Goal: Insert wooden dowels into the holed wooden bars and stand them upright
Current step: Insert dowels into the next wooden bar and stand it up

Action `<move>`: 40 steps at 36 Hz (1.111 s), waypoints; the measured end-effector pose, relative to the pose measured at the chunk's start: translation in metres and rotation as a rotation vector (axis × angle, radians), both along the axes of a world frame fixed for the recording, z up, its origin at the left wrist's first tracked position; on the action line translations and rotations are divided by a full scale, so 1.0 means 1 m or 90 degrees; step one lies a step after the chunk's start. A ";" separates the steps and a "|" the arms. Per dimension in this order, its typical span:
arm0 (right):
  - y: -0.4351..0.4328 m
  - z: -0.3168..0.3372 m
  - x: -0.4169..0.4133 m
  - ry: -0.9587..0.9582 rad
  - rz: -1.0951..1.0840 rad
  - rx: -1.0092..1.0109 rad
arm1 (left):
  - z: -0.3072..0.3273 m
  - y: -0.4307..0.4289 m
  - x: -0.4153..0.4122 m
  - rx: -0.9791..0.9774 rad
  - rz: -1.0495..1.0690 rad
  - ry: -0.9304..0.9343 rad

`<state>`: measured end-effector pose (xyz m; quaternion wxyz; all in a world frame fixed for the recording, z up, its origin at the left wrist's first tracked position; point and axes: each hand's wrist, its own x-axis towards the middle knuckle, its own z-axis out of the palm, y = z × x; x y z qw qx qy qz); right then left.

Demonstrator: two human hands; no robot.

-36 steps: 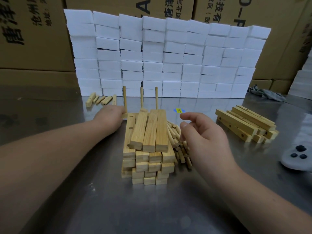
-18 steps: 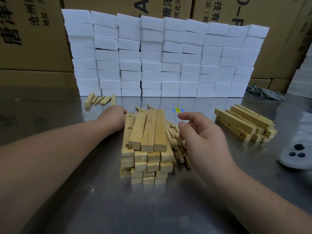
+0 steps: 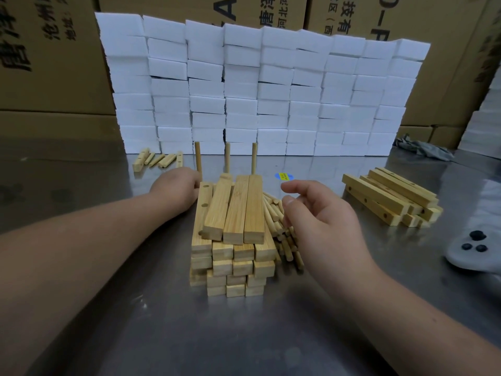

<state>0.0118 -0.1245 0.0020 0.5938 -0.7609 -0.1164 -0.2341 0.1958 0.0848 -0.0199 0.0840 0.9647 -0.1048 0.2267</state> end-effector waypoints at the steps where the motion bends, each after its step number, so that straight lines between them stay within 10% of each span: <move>1: 0.000 0.000 0.000 0.000 0.000 0.000 | 0.000 0.000 0.000 -0.011 0.002 0.002; 18: -0.002 -0.001 0.000 0.006 -0.007 -0.035 | 0.008 -0.013 0.003 -0.154 0.120 0.116; 40: -0.001 0.001 -0.004 0.029 0.001 -0.061 | 0.003 -0.011 0.006 -0.184 0.281 -0.041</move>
